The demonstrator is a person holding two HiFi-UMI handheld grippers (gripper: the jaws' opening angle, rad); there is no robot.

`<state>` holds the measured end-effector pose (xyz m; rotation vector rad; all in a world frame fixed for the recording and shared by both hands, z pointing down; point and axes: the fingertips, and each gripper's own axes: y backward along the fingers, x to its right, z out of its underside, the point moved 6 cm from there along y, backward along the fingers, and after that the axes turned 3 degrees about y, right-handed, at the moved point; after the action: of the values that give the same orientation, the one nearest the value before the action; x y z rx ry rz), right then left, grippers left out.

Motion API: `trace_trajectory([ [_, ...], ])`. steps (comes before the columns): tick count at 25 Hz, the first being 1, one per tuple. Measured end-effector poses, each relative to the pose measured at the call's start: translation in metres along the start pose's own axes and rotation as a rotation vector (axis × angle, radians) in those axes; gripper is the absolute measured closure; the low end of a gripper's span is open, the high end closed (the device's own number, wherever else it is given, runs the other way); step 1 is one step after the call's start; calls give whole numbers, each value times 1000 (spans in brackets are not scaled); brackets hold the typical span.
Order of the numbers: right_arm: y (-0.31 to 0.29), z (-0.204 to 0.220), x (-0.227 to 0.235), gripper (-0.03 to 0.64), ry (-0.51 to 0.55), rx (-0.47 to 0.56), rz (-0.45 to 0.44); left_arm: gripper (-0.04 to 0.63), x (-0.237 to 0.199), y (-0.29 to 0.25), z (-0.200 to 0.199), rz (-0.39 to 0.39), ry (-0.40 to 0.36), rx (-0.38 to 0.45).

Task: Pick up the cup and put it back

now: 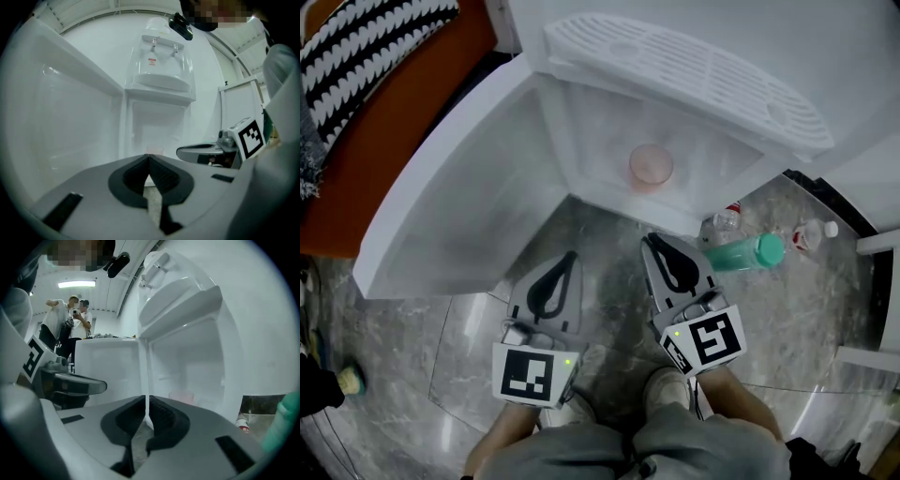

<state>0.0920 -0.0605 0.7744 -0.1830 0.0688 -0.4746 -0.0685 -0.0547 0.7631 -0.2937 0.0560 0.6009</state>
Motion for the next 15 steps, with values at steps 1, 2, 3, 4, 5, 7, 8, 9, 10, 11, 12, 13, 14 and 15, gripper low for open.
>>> trace_trajectory([
  [1, 1, 2, -3, 588, 0, -8, -9, 583, 1, 0, 0, 4, -1, 1],
  [2, 1, 4, -6, 595, -3, -17, -18, 583, 2, 1, -1, 6, 0, 3],
  [3, 1, 5, -8, 603, -8, -24, -27, 583, 3, 1, -1, 7, 2, 5],
  [4, 1, 6, -10, 604, -11, -29, -36, 583, 3, 2, -1, 8, 4, 7],
  [5, 0, 6, -12, 604, -11, -30, -44, 583, 4, 2, -2, 9, 6, 9],
  [7, -1, 4, -14, 606, -7, -30, -57, 583, 4, 2, -3, 11, 7, 16],
  [8, -2, 2, -16, 606, -4, -29, -63, 583, 4, 3, -3, 11, 6, 20],
  [9, -3, 1, -18, 606, 1, -27, -69, 583, 4, 4, -3, 13, 4, 25],
  [10, -4, -1, -20, 606, 5, -26, -75, 583, 4, 4, -3, 16, 1, 28],
  [11, -4, -3, -21, 606, 7, -25, -80, 583, 5, 5, -3, 18, -3, 29],
  [12, -4, -4, -22, 606, 8, -25, -86, 583, 6, 5, -3, 21, -7, 30],
  [13, -4, -6, -22, 606, 12, -24, -90, 583, 7, 3, -5, 22, -10, 35],
  [14, -5, -9, -20, 606, 19, -23, -95, 583, 8, 0, -7, 22, -8, 45],
  [15, -6, -12, -17, 606, 28, -20, -101, 583, 8, -4, -11, 20, -4, 57],
])
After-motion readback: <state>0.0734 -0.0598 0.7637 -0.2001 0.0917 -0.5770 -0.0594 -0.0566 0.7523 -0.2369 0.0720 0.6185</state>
